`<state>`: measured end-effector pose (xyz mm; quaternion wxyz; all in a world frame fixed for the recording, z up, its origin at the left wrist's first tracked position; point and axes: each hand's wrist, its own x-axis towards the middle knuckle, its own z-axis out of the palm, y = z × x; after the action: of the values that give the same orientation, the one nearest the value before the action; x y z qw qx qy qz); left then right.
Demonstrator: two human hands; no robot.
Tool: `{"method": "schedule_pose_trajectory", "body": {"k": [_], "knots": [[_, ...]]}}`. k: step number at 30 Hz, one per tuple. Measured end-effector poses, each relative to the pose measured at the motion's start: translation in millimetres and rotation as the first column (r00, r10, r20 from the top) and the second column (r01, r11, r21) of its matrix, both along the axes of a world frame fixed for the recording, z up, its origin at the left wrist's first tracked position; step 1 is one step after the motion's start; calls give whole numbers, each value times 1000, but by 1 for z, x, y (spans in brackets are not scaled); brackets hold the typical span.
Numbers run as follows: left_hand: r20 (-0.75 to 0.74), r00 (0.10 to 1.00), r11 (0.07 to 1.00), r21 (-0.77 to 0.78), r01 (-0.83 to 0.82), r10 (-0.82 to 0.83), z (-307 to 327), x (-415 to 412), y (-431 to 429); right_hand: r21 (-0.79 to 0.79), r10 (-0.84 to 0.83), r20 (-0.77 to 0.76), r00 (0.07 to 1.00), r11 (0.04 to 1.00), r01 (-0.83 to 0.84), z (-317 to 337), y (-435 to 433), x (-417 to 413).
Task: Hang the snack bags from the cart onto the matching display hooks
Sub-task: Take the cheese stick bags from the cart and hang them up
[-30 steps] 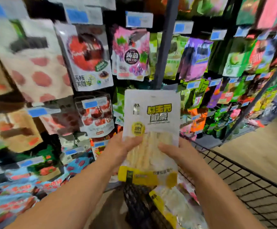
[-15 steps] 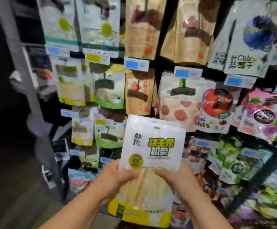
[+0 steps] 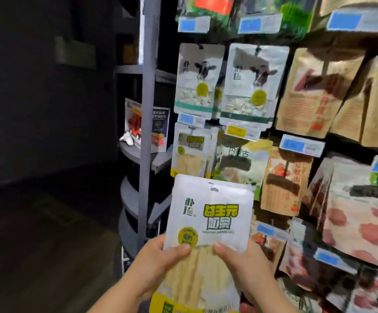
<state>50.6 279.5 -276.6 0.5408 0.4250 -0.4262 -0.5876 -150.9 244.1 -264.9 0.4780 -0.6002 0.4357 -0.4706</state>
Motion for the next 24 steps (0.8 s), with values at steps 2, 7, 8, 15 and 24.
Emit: {"method": "schedule_pose_trajectory", "body": {"k": [2, 7, 8, 15, 24], "knots": [[-20, 999, 1000, 2, -30, 30, 0, 8, -8, 24, 16, 44, 999, 1000, -17, -2, -13, 11], [-13, 989, 988, -29, -151, 151, 7, 10, -38, 8, 79, 132, 988, 997, -81, 0, -55, 26], [-16, 984, 984, -21, -176, 176, 10, 10, -46, -12, 86, 139, 987, 996, -85, 1, -65, 28], [129, 938, 946, -15, -324, 323, 36, 10, -105, -82, 106, 84, 991, 992, -99, 13, -147, 35], [231, 804, 833, -61, -551, 548, 25, 12, -151, -65, 174, 193, 966, 984, -165, 17, -217, 33]]}}
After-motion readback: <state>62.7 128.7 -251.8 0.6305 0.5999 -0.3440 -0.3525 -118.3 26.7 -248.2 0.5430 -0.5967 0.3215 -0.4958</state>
